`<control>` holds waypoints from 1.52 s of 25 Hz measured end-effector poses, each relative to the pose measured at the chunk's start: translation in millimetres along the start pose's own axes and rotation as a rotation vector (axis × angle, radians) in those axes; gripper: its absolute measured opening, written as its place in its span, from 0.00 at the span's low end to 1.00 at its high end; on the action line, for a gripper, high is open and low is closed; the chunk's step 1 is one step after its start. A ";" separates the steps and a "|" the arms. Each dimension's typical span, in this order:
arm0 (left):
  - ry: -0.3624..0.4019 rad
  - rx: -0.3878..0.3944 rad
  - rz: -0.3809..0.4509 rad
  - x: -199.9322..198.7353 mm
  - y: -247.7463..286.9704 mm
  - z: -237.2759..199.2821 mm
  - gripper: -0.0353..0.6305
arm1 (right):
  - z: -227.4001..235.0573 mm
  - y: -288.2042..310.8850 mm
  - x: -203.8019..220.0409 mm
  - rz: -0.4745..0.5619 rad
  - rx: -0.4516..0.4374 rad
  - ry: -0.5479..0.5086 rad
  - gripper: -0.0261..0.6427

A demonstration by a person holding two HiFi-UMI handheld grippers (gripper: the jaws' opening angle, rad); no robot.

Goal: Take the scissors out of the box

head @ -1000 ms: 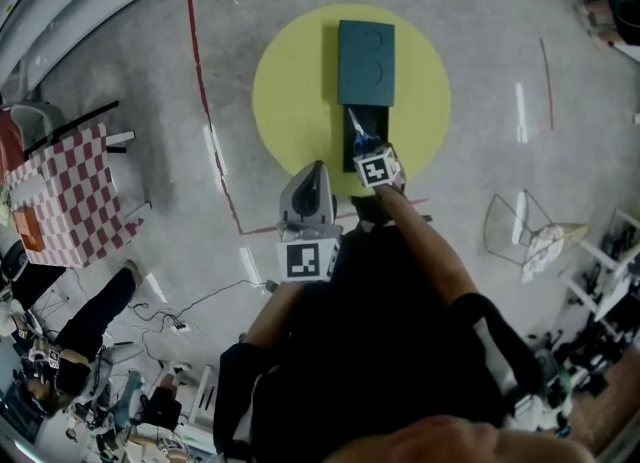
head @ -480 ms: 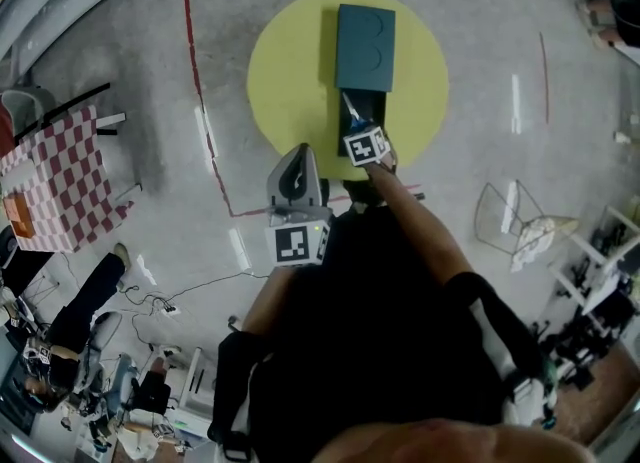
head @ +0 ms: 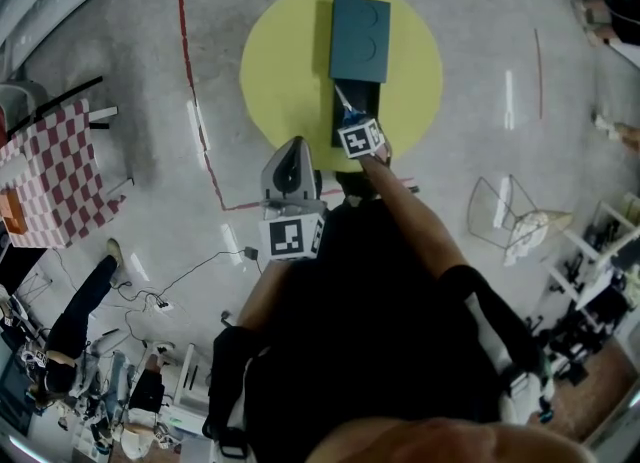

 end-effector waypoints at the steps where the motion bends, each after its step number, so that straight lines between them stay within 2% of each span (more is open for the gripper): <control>1: -0.001 0.000 0.000 0.3 -0.6 0.5 0.05 | 0.3 -0.8 1.1 0.002 -0.004 0.008 0.17; 12: -0.010 0.003 0.007 2.1 -7.6 1.3 0.05 | -3.9 -10.9 2.0 0.071 -0.019 0.048 0.16; 38: 0.013 0.059 0.008 7.5 -12.3 14.9 0.05 | -3.9 -52.1 21.3 0.141 -0.048 0.095 0.16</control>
Point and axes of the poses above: the fingertips, and each gripper's own axes: y forward along the fingers, z to its right, x out of its underside, the point moved 8 cm from there along -y, backward along the fingers, and after that the axes turned 12 degrees about -y, right-handed, at the moved point
